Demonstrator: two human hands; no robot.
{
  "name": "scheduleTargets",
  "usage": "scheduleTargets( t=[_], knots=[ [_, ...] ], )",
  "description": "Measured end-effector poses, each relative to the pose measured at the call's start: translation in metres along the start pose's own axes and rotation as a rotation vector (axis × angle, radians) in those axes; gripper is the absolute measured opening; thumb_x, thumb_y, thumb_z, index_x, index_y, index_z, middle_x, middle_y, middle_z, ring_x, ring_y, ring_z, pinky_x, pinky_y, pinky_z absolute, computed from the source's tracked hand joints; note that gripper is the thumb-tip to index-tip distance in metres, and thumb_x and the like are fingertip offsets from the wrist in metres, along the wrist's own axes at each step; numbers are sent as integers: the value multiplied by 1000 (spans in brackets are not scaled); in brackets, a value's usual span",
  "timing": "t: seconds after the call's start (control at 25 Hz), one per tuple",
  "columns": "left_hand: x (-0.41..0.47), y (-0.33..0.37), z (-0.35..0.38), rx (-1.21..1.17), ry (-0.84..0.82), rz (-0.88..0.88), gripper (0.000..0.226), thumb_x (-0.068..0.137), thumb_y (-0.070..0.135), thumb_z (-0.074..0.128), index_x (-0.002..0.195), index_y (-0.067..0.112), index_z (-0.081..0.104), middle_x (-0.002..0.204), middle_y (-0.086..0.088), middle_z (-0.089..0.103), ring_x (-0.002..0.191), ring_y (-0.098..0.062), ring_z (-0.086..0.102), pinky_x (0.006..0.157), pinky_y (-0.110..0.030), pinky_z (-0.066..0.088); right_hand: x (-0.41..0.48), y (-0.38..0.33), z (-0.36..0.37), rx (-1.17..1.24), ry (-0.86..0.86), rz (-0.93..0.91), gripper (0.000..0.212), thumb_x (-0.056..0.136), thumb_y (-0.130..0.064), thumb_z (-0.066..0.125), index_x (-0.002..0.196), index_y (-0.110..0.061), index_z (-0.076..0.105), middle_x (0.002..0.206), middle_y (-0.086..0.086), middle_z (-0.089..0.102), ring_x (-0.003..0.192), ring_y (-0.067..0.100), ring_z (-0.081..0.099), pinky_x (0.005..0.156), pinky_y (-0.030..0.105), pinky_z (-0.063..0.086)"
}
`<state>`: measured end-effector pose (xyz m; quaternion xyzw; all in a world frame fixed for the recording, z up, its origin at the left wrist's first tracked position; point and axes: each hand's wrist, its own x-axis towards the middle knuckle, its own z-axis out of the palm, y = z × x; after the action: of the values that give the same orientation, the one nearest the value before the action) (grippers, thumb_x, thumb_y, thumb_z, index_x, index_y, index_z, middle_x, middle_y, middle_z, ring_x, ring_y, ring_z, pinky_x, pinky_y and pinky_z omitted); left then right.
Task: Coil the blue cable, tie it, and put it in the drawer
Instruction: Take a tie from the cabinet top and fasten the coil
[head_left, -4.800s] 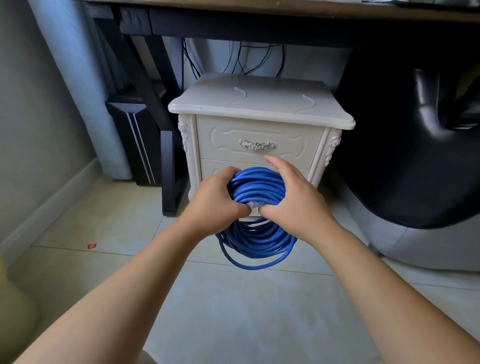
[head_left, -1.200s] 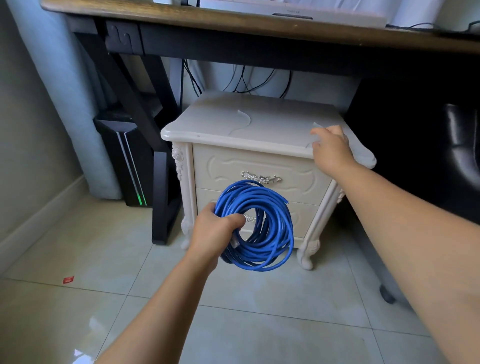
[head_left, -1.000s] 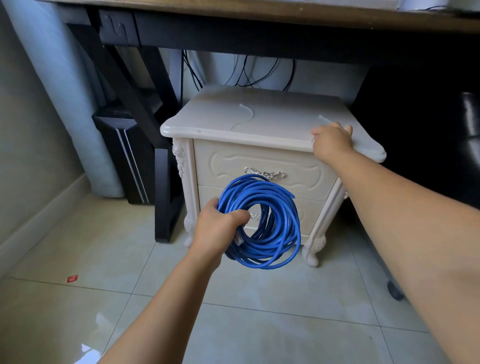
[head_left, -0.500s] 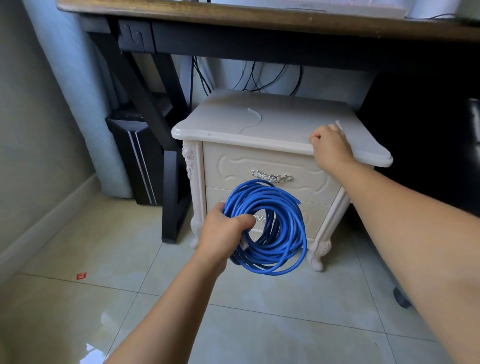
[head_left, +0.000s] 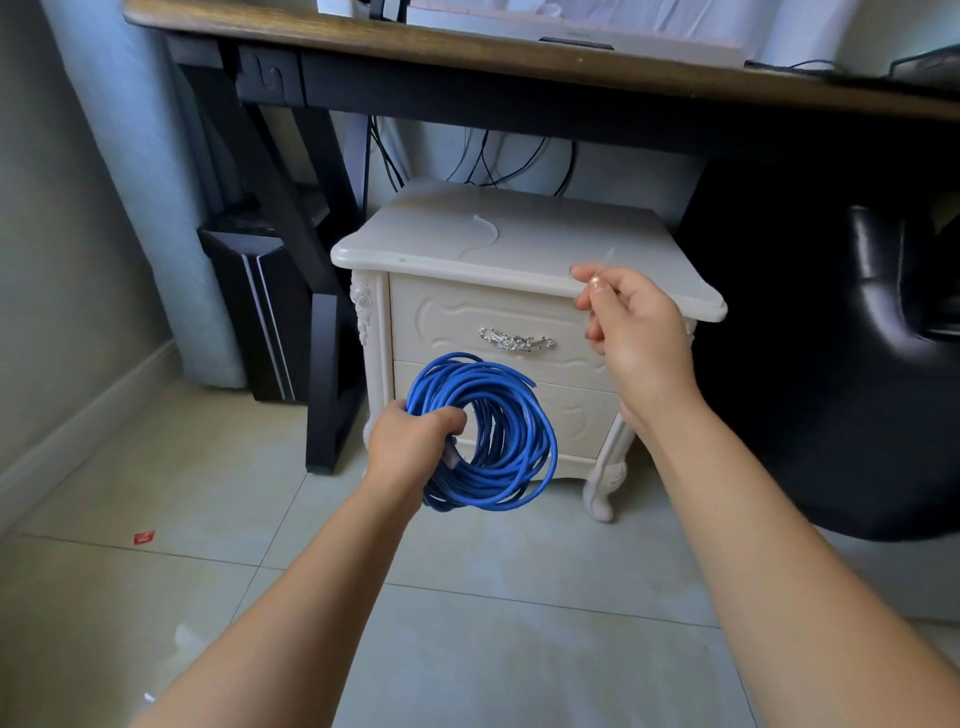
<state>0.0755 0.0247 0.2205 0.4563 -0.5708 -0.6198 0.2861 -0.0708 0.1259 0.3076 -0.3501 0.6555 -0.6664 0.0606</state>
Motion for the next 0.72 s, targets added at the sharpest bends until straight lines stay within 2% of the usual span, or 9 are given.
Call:
scheduleTargets(
  t=[0.16, 0.32, 0.44, 0.56, 0.72],
  knots=[
    [-4, -6, -2, -11, 44, 3, 18, 71, 10, 65, 87, 5, 58, 49, -8, 59, 43, -18, 52, 50, -25, 46, -41, -27, -6, 248, -87, 29, 27, 104, -8, 41, 92, -21, 62, 70, -5, 57, 49, 4, 44, 46, 15, 33],
    [-15, -7, -2, -18, 32, 16, 18, 70, 9, 64, 86, 5, 58, 48, -7, 59, 45, -19, 52, 55, -29, 47, -69, -16, -7, 168, -148, 121, 25, 104, -9, 40, 93, -20, 60, 64, -4, 59, 37, 7, 44, 39, 14, 31],
    [-26, -3, 0, 9, 1, 42, 19, 71, 8, 64, 89, 4, 57, 46, -7, 57, 41, -17, 50, 52, -27, 45, -77, -3, -10, 43, -191, 175, 25, 105, -14, 39, 93, -22, 59, 67, -4, 61, 43, 13, 59, 41, 17, 34],
    [-37, 0, 6, 46, -35, 52, 20, 71, 7, 64, 89, 5, 55, 43, -6, 56, 38, -16, 49, 49, -25, 43, -82, 9, -8, -15, -271, 212, 26, 106, -14, 37, 92, -22, 58, 74, 2, 60, 58, 15, 68, 52, 22, 47],
    [-47, 0, 14, 54, -78, 80, 23, 70, 7, 66, 91, 5, 56, 46, -4, 58, 39, -16, 52, 49, -26, 44, -89, 24, -2, -118, -355, 159, 29, 105, -13, 37, 91, -25, 58, 80, -1, 62, 77, 10, 68, 83, 34, 57]
  ],
)
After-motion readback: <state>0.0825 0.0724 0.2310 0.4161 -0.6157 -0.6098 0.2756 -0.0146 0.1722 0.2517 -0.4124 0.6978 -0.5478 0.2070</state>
